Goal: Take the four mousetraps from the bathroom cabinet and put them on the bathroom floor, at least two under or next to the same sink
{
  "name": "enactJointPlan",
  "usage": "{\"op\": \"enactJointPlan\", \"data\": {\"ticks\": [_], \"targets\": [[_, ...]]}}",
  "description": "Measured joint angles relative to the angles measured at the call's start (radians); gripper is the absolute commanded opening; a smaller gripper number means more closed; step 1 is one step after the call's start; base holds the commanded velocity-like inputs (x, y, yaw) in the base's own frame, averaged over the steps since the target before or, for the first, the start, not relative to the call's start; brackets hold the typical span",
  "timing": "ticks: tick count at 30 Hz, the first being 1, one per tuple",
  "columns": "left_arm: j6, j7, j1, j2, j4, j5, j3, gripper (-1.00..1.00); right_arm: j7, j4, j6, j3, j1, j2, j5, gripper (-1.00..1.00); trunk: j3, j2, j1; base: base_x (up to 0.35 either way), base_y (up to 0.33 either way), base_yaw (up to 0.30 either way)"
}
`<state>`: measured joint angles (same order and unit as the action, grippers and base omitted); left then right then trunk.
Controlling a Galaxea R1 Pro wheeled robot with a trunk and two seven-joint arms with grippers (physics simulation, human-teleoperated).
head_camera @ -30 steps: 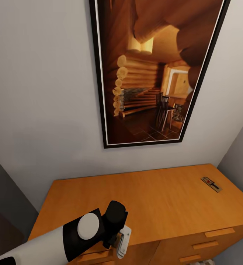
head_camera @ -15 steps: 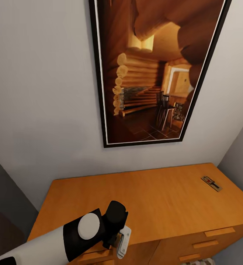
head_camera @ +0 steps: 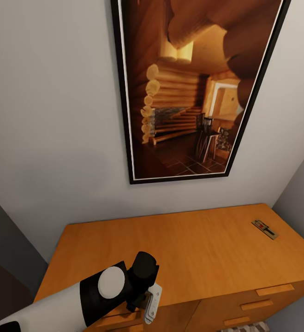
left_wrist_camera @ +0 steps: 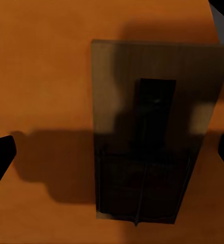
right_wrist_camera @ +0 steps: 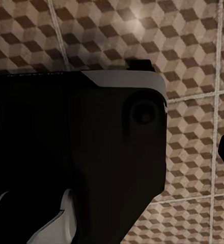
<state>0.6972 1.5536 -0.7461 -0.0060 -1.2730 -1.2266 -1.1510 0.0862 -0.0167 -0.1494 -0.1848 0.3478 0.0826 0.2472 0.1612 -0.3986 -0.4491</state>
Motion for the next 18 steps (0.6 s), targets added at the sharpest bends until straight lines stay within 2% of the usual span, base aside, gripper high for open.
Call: {"op": "enactJointPlan", "data": {"ticks": [18], "targets": [[-0.002,0.009,-0.010,0.000,-0.003,0.006,-0.001,1.00,0.000,0.000,0.000,0.000,0.000,0.000,0.000,1.00,0.010,0.000,0.000,0.000,0.000,0.000]]}}
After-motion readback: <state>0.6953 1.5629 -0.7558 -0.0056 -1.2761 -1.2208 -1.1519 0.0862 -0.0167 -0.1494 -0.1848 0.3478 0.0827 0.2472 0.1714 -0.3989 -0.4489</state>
